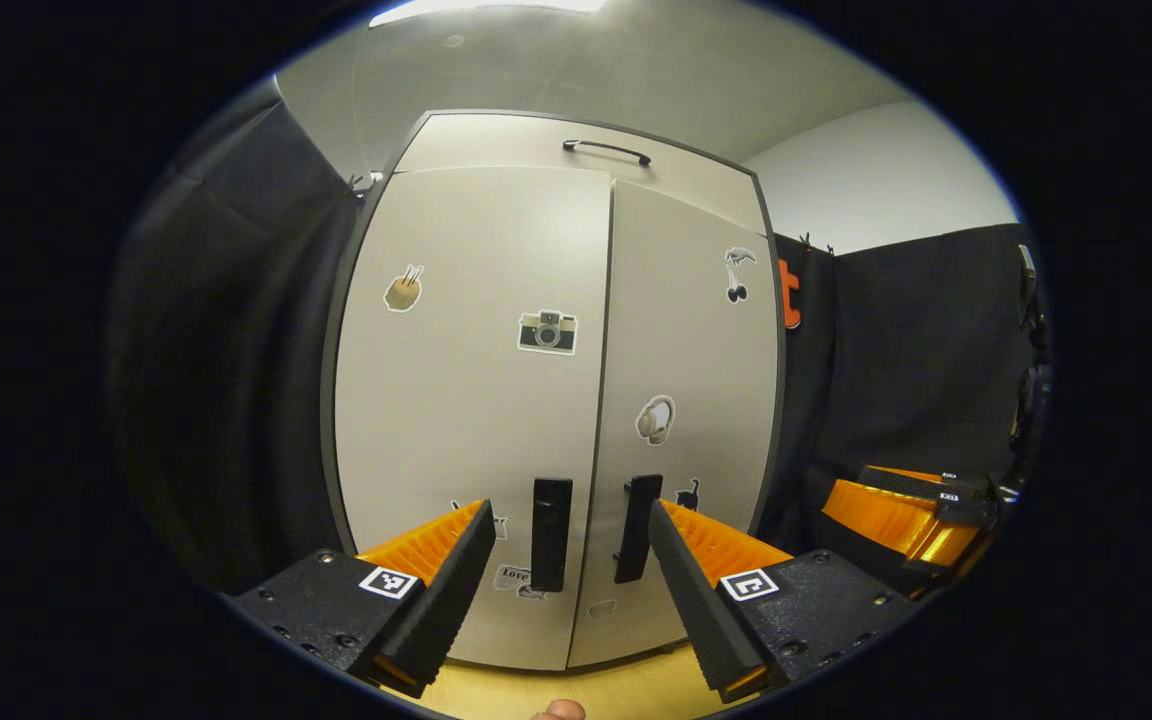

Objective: Grab one shoe with the right hand and put it into the shoe cabinet, grab the other shoe with the left hand and put it into the shoe cabinet; then close the right door with the right hand and the left door with the left hand.

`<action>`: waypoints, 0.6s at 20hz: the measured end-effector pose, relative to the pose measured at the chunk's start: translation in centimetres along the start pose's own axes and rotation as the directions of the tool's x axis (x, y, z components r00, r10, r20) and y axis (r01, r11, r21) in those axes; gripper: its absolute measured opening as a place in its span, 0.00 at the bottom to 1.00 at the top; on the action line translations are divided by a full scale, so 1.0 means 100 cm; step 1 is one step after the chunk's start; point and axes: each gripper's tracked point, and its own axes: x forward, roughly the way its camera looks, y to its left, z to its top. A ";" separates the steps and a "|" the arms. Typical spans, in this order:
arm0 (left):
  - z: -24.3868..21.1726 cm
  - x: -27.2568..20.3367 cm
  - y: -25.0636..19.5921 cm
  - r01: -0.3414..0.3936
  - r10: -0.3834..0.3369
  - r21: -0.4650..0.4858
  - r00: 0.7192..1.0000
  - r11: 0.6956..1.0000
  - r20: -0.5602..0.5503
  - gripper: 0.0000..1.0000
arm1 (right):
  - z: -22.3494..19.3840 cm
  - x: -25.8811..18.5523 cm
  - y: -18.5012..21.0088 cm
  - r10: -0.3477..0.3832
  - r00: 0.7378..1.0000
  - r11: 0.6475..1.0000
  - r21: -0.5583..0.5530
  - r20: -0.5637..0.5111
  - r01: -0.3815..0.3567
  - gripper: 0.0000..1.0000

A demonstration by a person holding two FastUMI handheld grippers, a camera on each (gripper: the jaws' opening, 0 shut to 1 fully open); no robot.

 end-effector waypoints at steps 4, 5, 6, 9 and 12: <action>-0.001 -0.004 0.000 -0.004 0.004 -0.003 1.000 1.000 -0.002 0.94 | 0.000 -0.004 0.001 -0.001 1.000 1.000 0.005 -0.003 0.001 0.80; -0.001 -0.005 0.000 -0.004 0.004 -0.003 1.000 1.000 -0.003 0.94 | 0.000 -0.005 0.001 0.000 1.000 1.000 0.006 -0.003 0.000 0.80; -0.001 -0.005 0.000 -0.005 0.005 -0.004 1.000 1.000 -0.003 0.94 | 0.000 -0.006 0.002 0.002 1.000 1.000 0.006 -0.004 -0.002 0.80; -0.001 -0.007 -0.001 -0.007 0.007 -0.003 1.000 1.000 -0.002 0.94 | -0.001 -0.008 0.003 0.006 1.000 1.000 0.008 -0.007 -0.006 0.80; -0.001 -0.009 0.001 -0.018 0.018 0.004 1.000 1.000 -0.001 0.94 | -0.001 -0.009 0.004 0.009 1.000 1.000 0.014 -0.003 -0.009 0.80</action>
